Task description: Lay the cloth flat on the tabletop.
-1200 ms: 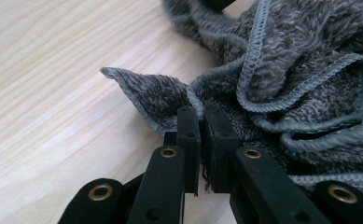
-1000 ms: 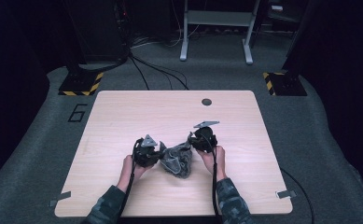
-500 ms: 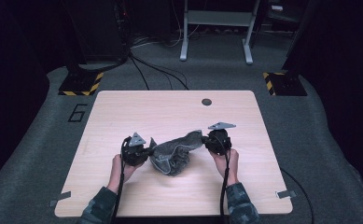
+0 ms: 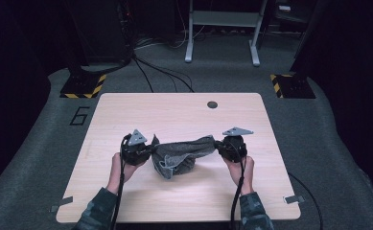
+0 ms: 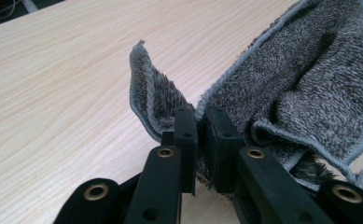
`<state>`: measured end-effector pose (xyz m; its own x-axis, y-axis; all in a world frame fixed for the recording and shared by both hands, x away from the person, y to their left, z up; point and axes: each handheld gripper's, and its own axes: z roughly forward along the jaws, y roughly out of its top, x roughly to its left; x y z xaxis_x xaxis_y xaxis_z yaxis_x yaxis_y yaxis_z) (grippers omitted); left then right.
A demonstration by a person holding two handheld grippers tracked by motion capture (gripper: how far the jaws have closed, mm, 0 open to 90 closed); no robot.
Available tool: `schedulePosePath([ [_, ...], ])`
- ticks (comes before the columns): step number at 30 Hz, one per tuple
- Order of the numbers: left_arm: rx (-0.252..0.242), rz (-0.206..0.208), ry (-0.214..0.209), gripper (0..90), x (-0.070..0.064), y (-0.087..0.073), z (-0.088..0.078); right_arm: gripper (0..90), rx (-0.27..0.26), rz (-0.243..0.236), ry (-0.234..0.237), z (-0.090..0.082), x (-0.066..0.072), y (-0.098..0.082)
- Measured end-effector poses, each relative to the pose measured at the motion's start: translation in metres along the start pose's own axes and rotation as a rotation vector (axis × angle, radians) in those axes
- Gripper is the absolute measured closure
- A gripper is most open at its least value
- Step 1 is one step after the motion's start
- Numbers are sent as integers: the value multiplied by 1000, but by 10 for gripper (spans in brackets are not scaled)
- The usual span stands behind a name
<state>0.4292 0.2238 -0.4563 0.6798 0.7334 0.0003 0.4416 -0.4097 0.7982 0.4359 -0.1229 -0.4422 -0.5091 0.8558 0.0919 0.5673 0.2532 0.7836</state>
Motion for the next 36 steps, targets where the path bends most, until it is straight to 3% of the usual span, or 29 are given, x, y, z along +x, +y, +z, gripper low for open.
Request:
schedulePosePath([
  [4, 34, -55, -20, 630, 7, -7, 11, 777, 71, 12, 12, 19, -4, -8],
  [7, 24, -80, 1, 439, 12, -12, 12, 644, 94, 26, 39, 29, -6, -12],
  [9, 21, -109, 7, 375, 16, -14, 11, 564, 84, 39, 58, 31, -7, -10],
  [13, 34, -121, -2, 326, 19, -18, 8, 527, 52, 42, 59, 28, -3, -3],
  [18, 75, -106, -3, 345, 15, -21, 14, 469, 61, 7, 62, 36, 8, 8],
  [20, 115, -87, -17, 379, 15, -24, 21, 448, 78, -7, 65, 46, 14, 11],
  [22, 152, -58, -33, 480, 13, -29, 28, 414, 120, -30, 83, 59, 22, 13],
  [23, 169, -49, -41, 544, 12, -32, 31, 411, 188, -61, 80, 74, 31, 13],
  [24, 179, -44, -53, 544, 12, -33, 33, 411, 188, -61, 80, 74, 31, 13],
  [25, 187, -26, -52, 596, 10, -37, 35, 484, 232, -99, 73, 86, 38, 9],
  [26, 190, -23, -48, 596, 9, -38, 36, 484, 232, -99, 73, 86, 38, 9],
  [27, 193, -15, -52, 624, 9, -40, 36, 541, 244, -111, 65, 89, 40, 7],
  [28, 195, -20, -46, 665, 8, -42, 36, 681, 268, -140, 55, 96, 44, 1],
  [33, 186, -37, -24, 695, 5, -45, 33, 814, 258, -148, 37, 93, 43, -8],
  [36, 180, -62, -3, 698, 2, -49, 29, 836, 259, -154, 21, 87, 39, -10],
])
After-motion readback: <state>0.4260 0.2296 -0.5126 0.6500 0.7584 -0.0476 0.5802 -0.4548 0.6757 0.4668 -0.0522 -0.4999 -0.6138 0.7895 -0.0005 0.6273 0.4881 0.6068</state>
